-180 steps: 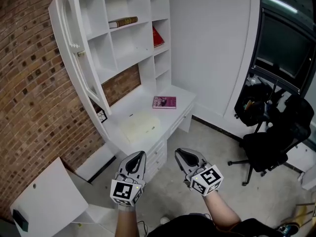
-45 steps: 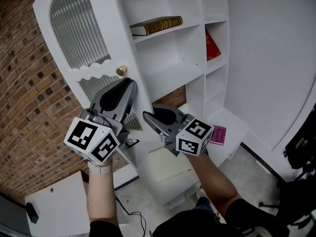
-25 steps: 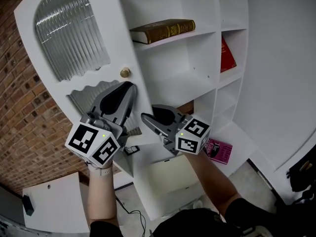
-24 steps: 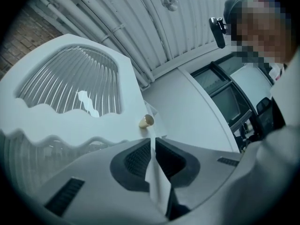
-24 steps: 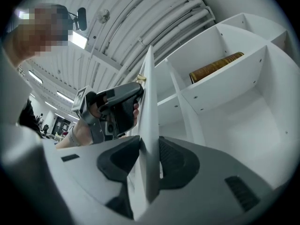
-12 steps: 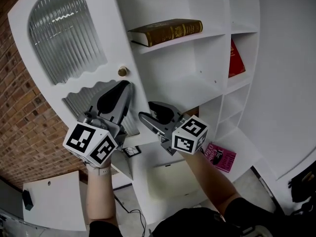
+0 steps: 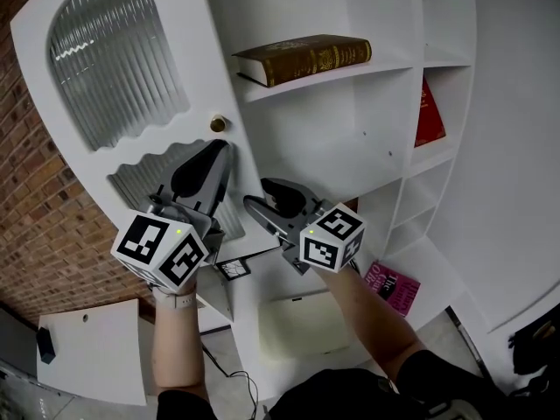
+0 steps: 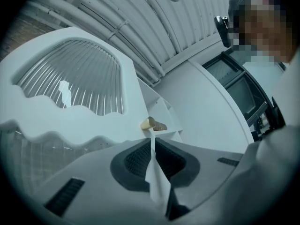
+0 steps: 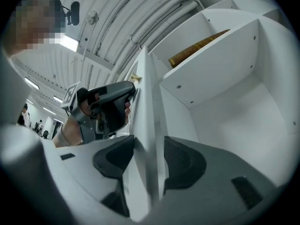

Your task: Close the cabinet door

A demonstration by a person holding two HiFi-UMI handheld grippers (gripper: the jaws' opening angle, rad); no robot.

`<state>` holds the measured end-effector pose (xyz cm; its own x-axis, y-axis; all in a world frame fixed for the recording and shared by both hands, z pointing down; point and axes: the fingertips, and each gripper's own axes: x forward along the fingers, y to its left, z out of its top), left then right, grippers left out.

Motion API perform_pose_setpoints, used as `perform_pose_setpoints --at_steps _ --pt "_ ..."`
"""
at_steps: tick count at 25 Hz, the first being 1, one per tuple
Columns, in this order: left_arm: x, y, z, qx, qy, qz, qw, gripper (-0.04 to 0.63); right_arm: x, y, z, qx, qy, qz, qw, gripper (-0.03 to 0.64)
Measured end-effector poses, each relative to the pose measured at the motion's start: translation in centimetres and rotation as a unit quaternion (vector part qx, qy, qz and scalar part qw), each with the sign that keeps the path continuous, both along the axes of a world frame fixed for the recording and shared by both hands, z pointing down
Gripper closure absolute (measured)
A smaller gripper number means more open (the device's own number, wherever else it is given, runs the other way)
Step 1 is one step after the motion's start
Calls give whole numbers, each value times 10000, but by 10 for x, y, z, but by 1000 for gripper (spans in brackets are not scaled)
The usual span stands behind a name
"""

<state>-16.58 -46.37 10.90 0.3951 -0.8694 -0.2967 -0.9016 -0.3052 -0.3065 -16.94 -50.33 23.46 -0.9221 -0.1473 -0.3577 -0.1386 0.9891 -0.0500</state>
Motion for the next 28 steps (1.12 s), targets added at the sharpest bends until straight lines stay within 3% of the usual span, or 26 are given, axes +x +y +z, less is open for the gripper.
perform_pose_setpoints --at_steps 7,15,21,28 --pt "-8 -12 -1 -42 51 -214 9997 560 -8 -12 0 22 56 9 10000 413" --pt "-16 -24 -1 -87 81 -387 9992 560 -12 -18 2 443 290 522 9972 454" --pt "-18 -25 -2 -120 159 -332 9993 565 -15 -25 4 -58 222 28 9997 428" --pt "-18 -26 0 -77 113 -332 9994 566 -13 -24 4 63 260 252 9993 428"
